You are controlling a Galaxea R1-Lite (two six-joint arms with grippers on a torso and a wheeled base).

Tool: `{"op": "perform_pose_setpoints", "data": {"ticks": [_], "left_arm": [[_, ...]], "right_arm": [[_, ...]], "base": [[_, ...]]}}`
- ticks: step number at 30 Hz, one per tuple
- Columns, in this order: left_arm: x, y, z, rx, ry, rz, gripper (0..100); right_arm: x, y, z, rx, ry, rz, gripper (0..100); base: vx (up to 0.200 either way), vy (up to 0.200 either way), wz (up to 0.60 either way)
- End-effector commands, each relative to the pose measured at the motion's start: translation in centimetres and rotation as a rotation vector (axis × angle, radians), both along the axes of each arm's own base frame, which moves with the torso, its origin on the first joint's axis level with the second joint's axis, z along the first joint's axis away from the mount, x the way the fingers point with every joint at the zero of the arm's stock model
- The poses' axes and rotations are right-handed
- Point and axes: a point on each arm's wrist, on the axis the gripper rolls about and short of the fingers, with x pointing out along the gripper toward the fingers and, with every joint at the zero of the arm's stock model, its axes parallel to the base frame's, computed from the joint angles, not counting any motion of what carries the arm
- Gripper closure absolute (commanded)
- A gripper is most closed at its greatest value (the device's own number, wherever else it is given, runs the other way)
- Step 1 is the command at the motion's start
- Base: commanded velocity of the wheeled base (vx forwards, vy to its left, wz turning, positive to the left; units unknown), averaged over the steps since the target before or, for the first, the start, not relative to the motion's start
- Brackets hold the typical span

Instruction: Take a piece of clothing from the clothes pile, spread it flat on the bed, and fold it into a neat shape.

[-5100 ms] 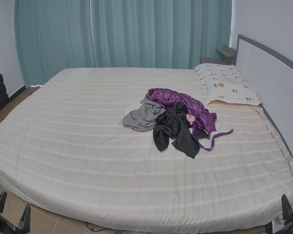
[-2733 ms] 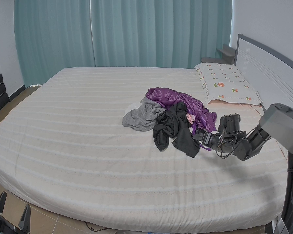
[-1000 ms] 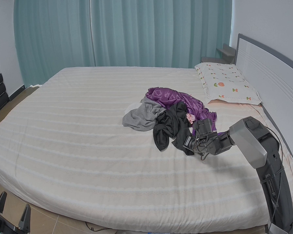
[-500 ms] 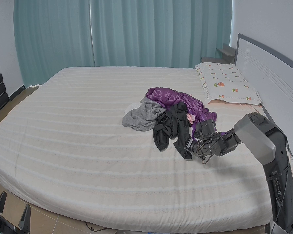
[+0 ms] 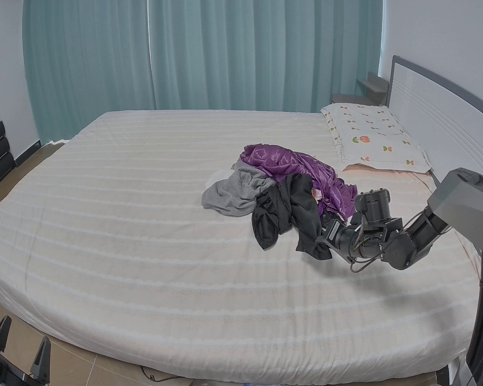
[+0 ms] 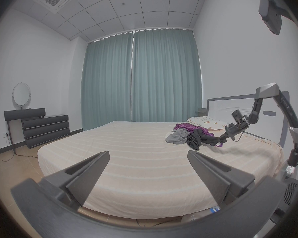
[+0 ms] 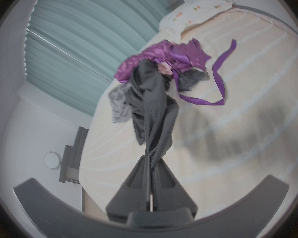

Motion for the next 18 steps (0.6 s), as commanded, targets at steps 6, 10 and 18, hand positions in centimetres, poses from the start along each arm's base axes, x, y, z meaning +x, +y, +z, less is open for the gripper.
{"op": "perform_pose_setpoints", "data": {"ticks": [6,10,18], "left_arm": [[0.0,0.0,-0.5,0.001,0.001,0.0,0],[0.0,0.0,-0.5,0.003,0.001,0.0,0],[0.0,0.0,-0.5,0.008,-0.004,-0.001,0]], "right_arm": [[-8.8,0.2,9.8,0.128,-0.277,0.089,100],[-11.3,-0.2,11.8,0.154,-0.336,0.111,100],[-14.7,0.2,14.6,0.2,-0.43,0.176,100]], "base": [[0.0,0.0,0.0],[0.0,0.0,0.0],[0.0,0.0,0.0]]}}
